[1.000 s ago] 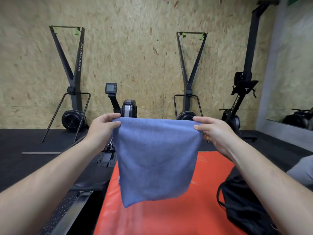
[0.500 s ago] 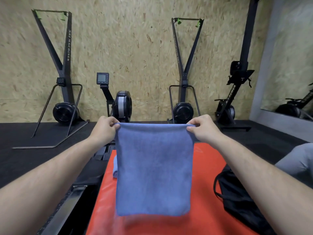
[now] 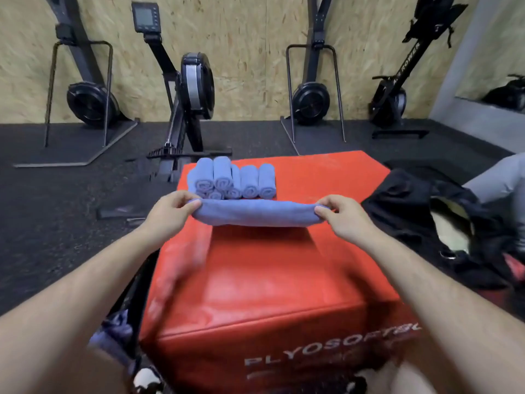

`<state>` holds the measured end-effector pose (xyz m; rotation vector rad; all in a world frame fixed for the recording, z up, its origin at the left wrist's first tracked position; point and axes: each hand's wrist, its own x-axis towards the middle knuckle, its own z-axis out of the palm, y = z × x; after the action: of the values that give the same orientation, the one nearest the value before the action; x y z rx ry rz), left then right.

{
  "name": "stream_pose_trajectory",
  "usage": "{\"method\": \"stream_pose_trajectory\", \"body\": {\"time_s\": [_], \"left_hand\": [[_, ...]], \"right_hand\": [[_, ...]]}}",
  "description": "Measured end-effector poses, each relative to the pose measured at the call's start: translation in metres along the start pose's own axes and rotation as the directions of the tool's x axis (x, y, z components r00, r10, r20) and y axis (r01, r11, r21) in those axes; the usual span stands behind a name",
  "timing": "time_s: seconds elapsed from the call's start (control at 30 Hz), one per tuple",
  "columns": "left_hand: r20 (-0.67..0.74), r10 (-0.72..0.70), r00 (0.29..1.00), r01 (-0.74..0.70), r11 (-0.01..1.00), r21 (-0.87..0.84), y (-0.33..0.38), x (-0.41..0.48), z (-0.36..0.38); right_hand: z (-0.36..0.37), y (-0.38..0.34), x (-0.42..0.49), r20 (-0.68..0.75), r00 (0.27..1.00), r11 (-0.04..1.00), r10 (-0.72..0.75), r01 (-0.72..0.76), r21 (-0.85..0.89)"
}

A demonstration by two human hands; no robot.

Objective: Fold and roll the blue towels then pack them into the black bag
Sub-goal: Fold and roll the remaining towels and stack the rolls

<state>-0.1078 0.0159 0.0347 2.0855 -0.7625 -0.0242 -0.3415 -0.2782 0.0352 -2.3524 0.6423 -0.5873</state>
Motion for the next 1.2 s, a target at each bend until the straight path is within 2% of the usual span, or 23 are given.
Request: {"method": "stream_pose_trajectory", "body": {"time_s": [0.13,0.2,0.33,0.43,0.53,0.67,0.8,0.9,1.03,1.2], "left_hand": [[0.214,-0.151,0.965,0.135,0.987,0.089,-0.056,-0.043,0.038],[0.290,-0.161,0.943,0.126,0.983,0.135,-0.061,-0.051,0.048],[0.259,0.011,0.966,-0.077,0.966,0.246,-0.053,-0.041,0.066],[0.317,0.130,0.939,-0.225,0.932,0.285,-0.054,-0.030,0.084],[0.373,0.074,0.925,-0.229,0.892,0.390,-0.054,-0.027,0.103],[0.499,-0.072,0.864,-0.239,0.812,0.533,-0.054,-0.029,0.110],[0.522,-0.028,0.853,-0.316,0.766,0.559,-0.040,-0.040,0.096],[0.532,-0.020,0.847,-0.314,0.787,0.531,-0.035,-0.034,0.091],[0.497,-0.009,0.868,-0.304,0.781,0.545,-0.035,0.006,0.090],[0.490,-0.037,0.871,-0.268,0.799,0.538,-0.062,0.044,0.094]], "right_hand": [[0.041,0.048,-0.042,0.268,0.959,0.993,0.093,-0.068,-0.099],[0.050,0.057,-0.049,0.358,0.924,0.984,0.133,-0.078,-0.163],[0.066,0.052,-0.043,0.278,0.958,0.959,0.077,0.005,-0.284],[0.085,0.038,-0.034,0.270,0.963,0.889,0.016,0.110,-0.445],[0.104,0.027,-0.027,0.287,0.957,0.856,-0.036,0.178,-0.486],[0.114,0.024,-0.028,0.399,0.916,0.824,0.048,0.189,-0.534],[0.100,0.014,-0.034,0.483,0.874,0.777,0.055,0.266,-0.571],[0.089,0.007,-0.023,0.559,0.821,0.776,0.117,0.276,-0.567],[0.087,0.012,0.028,0.537,0.839,0.758,0.091,0.291,-0.583],[0.099,0.041,0.061,0.492,0.870,0.831,0.031,0.251,-0.497]]}}
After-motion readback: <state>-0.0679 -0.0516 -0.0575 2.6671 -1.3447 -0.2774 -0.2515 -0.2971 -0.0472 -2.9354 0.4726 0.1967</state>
